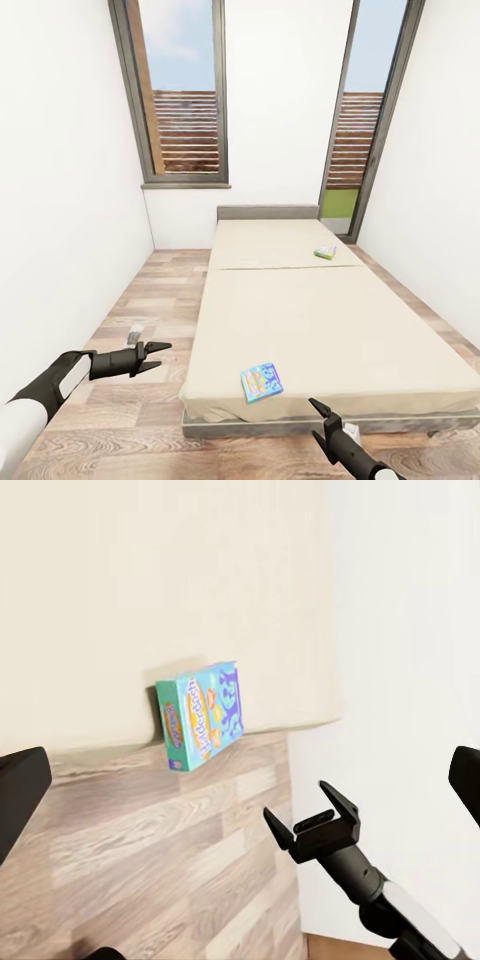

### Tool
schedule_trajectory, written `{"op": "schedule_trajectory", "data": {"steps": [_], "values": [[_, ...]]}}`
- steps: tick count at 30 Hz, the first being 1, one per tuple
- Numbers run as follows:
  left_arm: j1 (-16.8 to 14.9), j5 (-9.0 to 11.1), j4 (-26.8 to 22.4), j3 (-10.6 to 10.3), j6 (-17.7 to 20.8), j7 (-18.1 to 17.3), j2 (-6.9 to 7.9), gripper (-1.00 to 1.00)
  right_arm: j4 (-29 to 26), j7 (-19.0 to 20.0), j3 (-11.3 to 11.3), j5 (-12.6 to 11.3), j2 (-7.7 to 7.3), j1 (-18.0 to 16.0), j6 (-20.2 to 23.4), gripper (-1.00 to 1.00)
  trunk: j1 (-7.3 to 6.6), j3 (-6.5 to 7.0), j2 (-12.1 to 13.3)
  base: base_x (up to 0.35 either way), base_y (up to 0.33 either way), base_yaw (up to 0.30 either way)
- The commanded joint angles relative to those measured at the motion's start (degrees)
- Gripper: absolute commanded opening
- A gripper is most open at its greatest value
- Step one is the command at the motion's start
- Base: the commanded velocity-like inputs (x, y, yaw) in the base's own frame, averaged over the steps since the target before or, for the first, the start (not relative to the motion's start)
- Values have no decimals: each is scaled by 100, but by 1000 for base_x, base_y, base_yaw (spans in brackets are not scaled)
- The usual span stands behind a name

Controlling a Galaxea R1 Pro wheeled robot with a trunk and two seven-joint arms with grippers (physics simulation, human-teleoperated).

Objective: Put all the toys in the child's room - the three board games (two on the bed and one on the table), the two jigsaw puzzles on the table, and the tennis ball on the table - inside the toy box on the table in the child's room.

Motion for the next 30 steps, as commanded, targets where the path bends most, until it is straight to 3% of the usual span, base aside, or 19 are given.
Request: {"op": "schedule_trajectory", "data": {"steps": [1,30], "values": [[-5,38,1,-19,47,-6,8,100,-4,2,-36,-11,6,-5,42,100,22,-24,-44,0,0,0],[-5,25,1,41,148,-10,44,100,-4,1,-35,-8,6,-5,48,100,659,-545,-1208,0,0,0]]}}
